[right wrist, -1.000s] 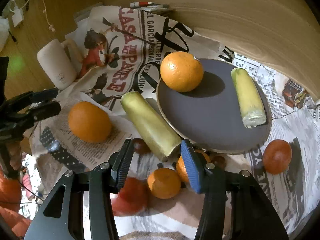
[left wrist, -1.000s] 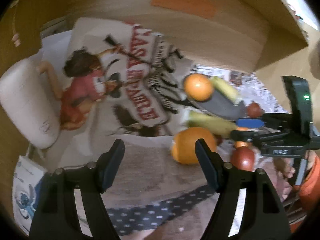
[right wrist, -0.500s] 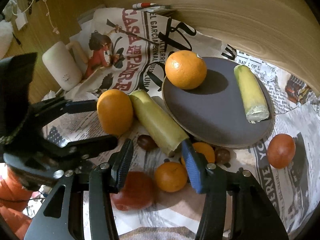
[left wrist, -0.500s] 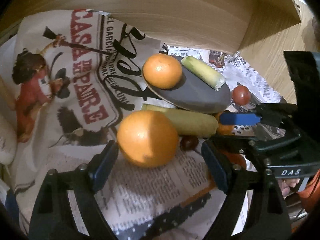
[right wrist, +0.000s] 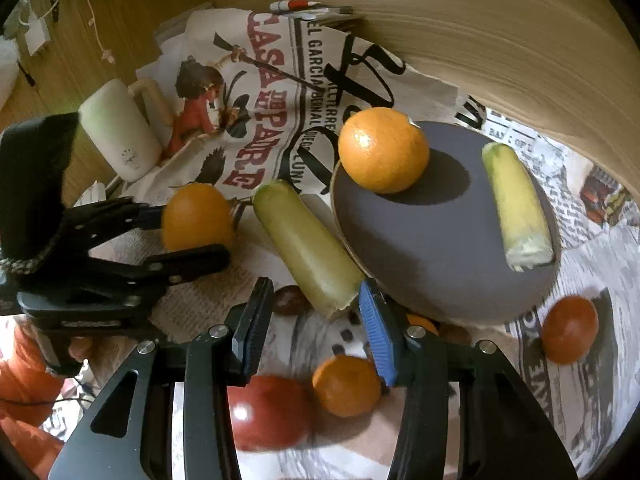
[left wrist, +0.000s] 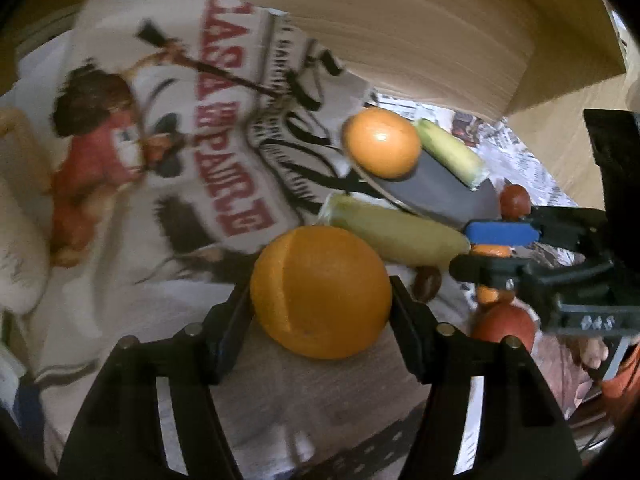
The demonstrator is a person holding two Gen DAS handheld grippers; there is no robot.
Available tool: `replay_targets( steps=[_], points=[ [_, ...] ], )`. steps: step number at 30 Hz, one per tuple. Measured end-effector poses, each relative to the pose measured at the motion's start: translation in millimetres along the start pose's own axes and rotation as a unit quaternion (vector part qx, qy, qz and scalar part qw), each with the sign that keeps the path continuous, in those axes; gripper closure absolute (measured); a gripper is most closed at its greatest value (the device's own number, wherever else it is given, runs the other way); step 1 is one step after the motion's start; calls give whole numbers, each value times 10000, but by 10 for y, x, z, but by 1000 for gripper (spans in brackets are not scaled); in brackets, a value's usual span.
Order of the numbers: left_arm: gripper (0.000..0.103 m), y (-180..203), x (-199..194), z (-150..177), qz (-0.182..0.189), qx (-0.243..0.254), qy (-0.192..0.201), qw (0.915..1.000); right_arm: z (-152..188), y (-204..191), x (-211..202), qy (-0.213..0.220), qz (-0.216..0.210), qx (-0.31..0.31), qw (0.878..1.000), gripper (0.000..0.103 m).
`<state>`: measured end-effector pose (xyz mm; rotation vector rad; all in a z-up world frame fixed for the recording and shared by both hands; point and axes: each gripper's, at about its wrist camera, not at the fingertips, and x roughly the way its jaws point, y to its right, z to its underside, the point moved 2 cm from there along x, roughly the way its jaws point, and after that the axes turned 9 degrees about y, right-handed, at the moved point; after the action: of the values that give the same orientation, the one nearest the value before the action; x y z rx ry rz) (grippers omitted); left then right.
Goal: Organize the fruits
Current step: 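Grasp the second orange with the left tool while the right tool grasps the second cob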
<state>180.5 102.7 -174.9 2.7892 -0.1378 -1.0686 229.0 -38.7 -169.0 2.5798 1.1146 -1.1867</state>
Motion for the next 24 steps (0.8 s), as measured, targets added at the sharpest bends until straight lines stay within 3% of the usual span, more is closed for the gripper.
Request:
replay_targets(
  steps=[10,24],
  points=[
    [38,-417,-303,104,-338,-159,174,9991,-223,-268,205,-106,-41,-505,9987,60],
    [38,-477,-217,98,-119,-287,291,9991,-451,-413,837,-770,-28,-1052,9915,59]
  ],
)
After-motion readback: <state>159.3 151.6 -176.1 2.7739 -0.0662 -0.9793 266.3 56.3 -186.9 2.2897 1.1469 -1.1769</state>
